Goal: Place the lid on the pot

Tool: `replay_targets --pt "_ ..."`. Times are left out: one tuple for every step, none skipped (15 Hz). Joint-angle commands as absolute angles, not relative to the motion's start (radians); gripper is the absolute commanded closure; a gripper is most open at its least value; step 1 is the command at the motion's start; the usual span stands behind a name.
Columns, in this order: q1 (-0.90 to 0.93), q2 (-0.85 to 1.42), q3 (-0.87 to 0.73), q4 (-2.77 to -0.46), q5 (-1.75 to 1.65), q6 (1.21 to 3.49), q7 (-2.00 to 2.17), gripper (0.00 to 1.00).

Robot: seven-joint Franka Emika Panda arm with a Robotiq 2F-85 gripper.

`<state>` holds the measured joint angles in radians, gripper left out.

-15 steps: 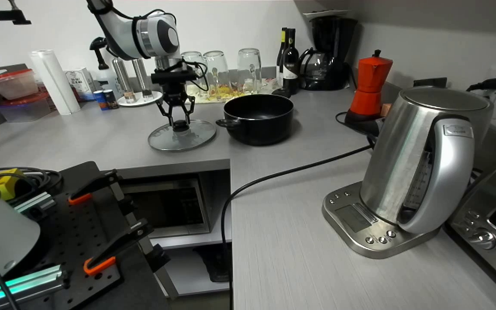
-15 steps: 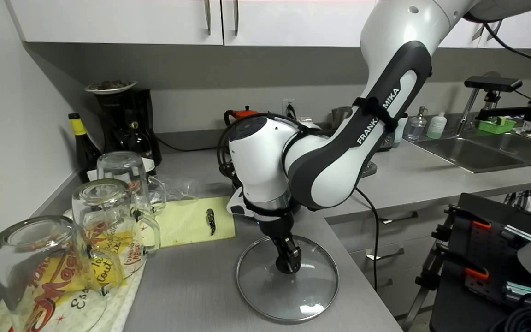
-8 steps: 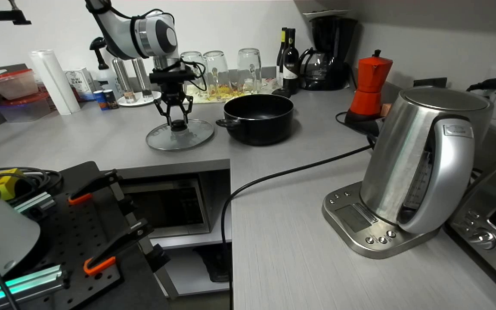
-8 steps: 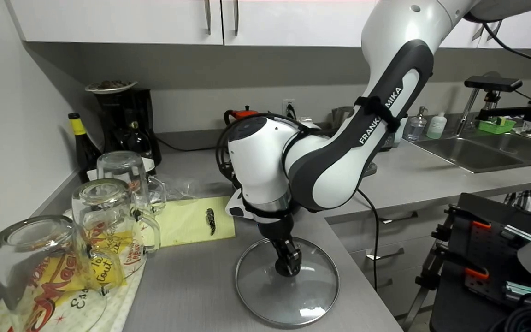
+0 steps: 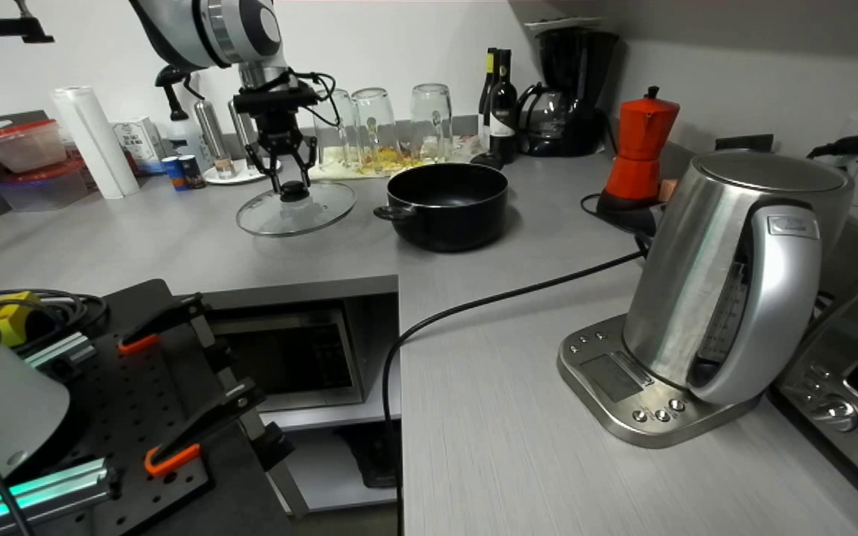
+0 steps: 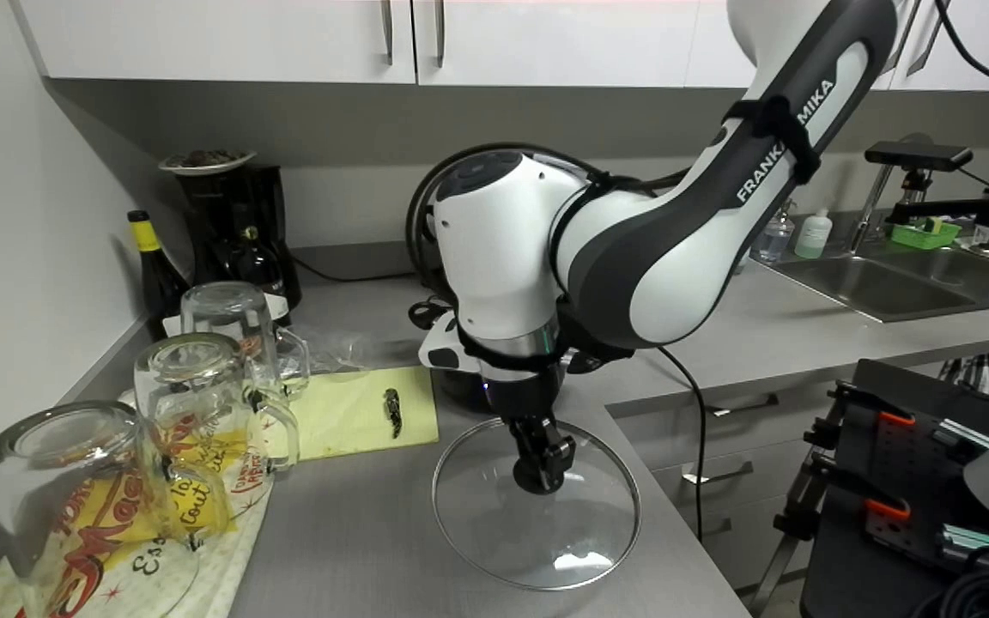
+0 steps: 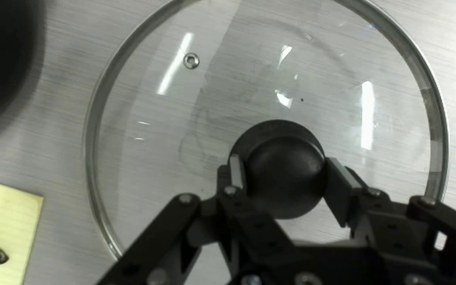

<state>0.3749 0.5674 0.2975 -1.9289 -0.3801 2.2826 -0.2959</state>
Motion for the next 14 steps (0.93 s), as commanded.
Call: replay_targets --pt "0.365 0.431 0.294 -1.991 -0.359 2.252 -0.281 0.75" --pt "0.36 0.409 0.291 -1.991 -0.357 2.246 -0.276 0.75" --pt "0.354 0.39 0.286 -1.983 -0.354 2.234 -0.27 0.75" --pt "0.349 0.376 0.278 -1.972 -0.356 2.223 -0.259 0.75" --pt "0.343 0.366 0.271 -1.956 -0.357 2.21 -0.249 0.75" --pt "0.336 0.36 0.265 -1.939 -0.356 2.198 -0.244 0.75" --pt "0.33 0.356 0.257 -1.922 -0.362 2.193 -0.236 0.75" --pt "0.323 0.352 0.25 -1.906 -0.362 2.184 -0.234 0.75" --pt "0.317 0.352 0.243 -1.886 -0.362 2.175 -0.23 0.75" --pt "0.31 0.353 0.236 -1.868 -0.363 2.165 -0.225 0.75" --pt "0.304 0.362 0.226 -1.84 -0.362 2.153 -0.218 0.75" --pt "0.298 0.37 0.218 -1.814 -0.358 2.14 -0.21 0.75" --pt "0.291 0.38 0.208 -1.788 -0.359 2.131 -0.2 0.75" --pt "0.285 0.389 0.2 -1.763 -0.356 2.116 -0.192 0.75"
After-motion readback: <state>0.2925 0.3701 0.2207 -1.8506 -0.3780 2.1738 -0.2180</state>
